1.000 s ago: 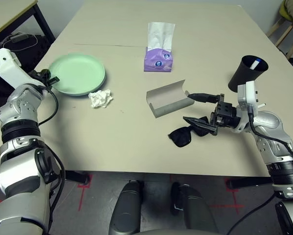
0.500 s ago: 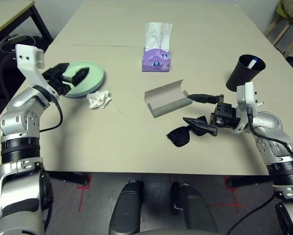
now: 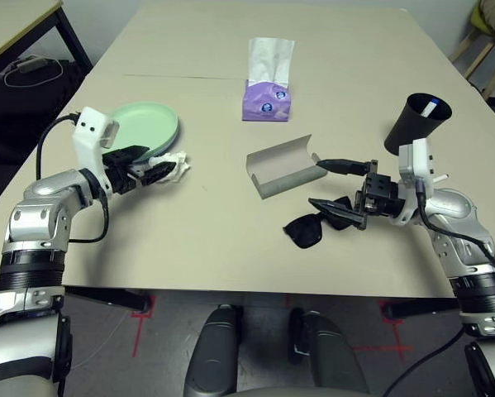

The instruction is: Organize and tidy the items on the table.

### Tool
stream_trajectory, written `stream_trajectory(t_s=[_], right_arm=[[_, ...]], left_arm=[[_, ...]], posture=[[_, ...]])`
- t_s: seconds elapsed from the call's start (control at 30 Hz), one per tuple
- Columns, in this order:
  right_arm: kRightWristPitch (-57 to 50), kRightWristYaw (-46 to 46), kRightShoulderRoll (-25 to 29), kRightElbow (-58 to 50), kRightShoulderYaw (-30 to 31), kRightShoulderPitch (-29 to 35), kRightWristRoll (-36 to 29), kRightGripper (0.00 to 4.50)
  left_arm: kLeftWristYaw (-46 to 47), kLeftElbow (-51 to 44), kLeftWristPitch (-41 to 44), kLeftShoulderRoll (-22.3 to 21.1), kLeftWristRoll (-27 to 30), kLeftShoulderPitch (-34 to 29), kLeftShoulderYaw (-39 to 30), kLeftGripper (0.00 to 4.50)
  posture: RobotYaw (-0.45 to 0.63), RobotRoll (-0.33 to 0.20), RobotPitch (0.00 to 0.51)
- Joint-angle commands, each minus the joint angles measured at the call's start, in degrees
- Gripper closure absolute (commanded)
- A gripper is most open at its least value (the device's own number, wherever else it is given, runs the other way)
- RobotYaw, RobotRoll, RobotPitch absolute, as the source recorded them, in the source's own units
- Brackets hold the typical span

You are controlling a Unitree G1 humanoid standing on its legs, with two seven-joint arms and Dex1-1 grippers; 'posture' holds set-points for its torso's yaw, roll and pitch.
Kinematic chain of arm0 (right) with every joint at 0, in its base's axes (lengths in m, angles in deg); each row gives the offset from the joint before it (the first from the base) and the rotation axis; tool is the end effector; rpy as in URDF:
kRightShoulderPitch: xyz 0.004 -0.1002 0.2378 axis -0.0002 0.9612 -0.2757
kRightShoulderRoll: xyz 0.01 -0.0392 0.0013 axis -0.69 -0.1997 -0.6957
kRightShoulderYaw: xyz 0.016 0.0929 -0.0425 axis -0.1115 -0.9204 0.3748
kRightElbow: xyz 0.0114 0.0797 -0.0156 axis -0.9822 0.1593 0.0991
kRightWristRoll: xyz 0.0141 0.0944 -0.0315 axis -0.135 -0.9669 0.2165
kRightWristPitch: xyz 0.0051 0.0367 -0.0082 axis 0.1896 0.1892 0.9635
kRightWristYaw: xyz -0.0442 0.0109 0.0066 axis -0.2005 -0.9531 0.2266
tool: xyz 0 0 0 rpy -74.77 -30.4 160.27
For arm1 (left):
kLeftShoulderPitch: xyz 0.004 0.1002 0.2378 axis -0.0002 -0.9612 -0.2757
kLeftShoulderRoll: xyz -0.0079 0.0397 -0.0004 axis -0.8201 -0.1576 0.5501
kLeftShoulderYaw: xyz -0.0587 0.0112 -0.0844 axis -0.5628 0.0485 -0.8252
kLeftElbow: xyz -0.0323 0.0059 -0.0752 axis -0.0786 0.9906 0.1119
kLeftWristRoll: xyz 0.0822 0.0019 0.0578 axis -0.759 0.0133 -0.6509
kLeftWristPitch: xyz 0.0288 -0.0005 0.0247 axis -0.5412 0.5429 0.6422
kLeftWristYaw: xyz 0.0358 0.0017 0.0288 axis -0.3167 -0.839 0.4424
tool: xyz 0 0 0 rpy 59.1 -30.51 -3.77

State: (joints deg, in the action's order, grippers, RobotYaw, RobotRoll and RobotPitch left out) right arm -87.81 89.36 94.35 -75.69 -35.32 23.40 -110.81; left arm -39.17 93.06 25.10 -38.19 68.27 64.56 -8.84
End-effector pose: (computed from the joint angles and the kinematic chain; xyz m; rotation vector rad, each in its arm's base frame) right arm 0.2710 -0.2241 0.1464 -0.2405 -0.2073 1.2057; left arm 0.2753 0.3104 0.1701 0.1763 0.2838 -0.5440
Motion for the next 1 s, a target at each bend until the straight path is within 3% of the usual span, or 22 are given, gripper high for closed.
stream_trajectory(t_s=[0.03,0.13,0.23,0.57,0.87,1.0], right_arm=[[-0.32,-0.24,0.18,-0.93,0.36,-0.1,0.18,0.0],[-0.44,-0.34,0.22,-1.28,0.39,0.13,0.17,0.0],[-0.47,-0.4,0.25,-1.29,0.38,0.14,0.18,0.0],[-0.09,-0.26,0.2,-0.71,0.51,0.25,0.59,0.0],[0.3,-0.03,0.22,-0.35,0.44,0.51,0.77,0.0],[0.87,0.14,-0.15,0.43,0.71,0.3,1.01,0.0]], left_arm=[[-0.59,1.5,0.21,0.01,-1.55,-0.66,1.33,0.04],[0.36,3.07,-0.58,-0.05,-3.01,-0.12,1.63,0.04],[0.91,3.94,-0.95,0.15,-3.64,0.37,1.29,0.61],[0.48,2.08,-0.32,0.54,-1.75,1.63,-1.14,4.49],[-1.84,-6.85,7.36,-1.66,4.22,-0.43,-5.39,4.49],[2.7,-3.89,7.47,-1.03,4.58,4.29,-8.42,4.49]], posture=[[0.13,0.0,0.134],[0.12,0.0,0.133],[0.12,0.0,0.133],[0.12,0.0,0.132],[0.13,0.0,0.131],[0.14,0.0,0.131]])
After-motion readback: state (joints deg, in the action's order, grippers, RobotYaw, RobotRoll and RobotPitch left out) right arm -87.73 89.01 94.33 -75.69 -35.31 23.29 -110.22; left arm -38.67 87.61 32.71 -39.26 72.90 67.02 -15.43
